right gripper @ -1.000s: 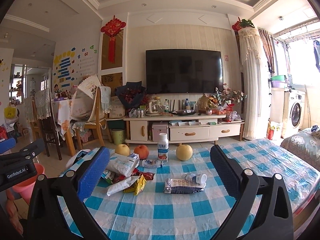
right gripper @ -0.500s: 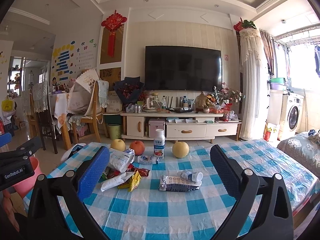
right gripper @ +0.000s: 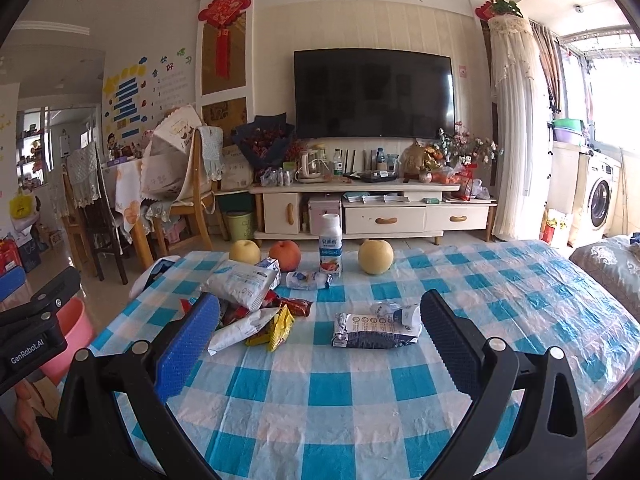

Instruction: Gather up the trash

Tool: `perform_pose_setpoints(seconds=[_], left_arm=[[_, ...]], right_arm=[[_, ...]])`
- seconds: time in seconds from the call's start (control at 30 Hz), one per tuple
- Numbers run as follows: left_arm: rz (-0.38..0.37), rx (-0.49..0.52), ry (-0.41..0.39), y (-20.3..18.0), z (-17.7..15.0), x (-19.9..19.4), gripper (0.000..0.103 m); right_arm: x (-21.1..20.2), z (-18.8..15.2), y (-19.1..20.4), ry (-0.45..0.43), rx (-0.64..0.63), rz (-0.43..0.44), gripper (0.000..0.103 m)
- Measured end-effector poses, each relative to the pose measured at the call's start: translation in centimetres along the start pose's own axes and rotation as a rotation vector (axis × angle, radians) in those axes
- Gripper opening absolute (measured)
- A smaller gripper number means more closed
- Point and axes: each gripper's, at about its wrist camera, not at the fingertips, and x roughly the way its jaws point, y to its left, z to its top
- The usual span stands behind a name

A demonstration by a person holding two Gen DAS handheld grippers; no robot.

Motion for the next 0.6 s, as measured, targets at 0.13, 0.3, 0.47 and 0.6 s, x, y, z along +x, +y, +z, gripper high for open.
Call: perform_pose_setpoints(seconds=[0.13,0.3,0.47,0.6], left_arm=[[-0.032,-0.006,0.007,0.1,-0.8,1.2,0.099],[-0.076,-0.059,0.026,1.1,-2.5,3.5,0.099],[-0.075,-0.068,-0.003,2.1,-4.0,5.4,0.099],[-0.096,-0.02,0.023,2.4,-4.5,7.4,0.099]], right_arm=[[0.6,-0.2,0.2,0.018,-0.007,-0.008,0.099],[2.1,-0.6,-0.6,0.072,0.016,0.006,0.099],[2.5,-0.3,-1.1,0.056,0.009,0.01,0.099],[2.1,0.4,-2.0,0.011,-0.003,-0.003,0.099]])
